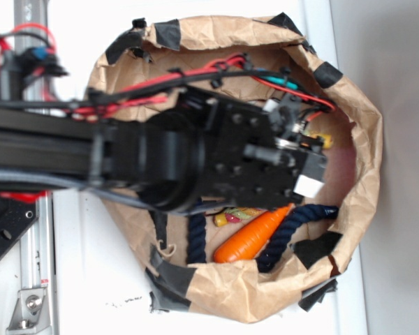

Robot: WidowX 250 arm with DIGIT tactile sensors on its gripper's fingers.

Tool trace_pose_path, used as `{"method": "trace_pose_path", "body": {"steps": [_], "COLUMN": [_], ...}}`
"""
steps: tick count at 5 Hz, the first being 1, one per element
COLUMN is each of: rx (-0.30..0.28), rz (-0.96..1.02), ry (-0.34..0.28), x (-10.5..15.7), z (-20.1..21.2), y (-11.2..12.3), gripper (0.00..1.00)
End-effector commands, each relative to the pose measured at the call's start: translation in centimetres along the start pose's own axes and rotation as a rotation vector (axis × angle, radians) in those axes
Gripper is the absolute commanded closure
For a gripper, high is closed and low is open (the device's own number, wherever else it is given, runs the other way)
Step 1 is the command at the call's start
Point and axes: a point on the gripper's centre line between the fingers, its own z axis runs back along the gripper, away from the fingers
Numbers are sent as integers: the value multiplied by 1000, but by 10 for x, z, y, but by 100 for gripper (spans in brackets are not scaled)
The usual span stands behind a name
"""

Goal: Grab the multicolored rope.

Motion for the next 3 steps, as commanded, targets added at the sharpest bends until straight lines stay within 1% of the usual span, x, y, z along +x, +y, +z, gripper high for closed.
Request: {"method": "trace_pose_path", "body": {"steps": [1,2,3], "rx": [29,-37,-102], "rz": [372,465,531], "ry": [54,157,117], "x": [-11,-2,-2], "z": [113,145,159], "y": [32,34,31], "gripper": [100,100,100]}}
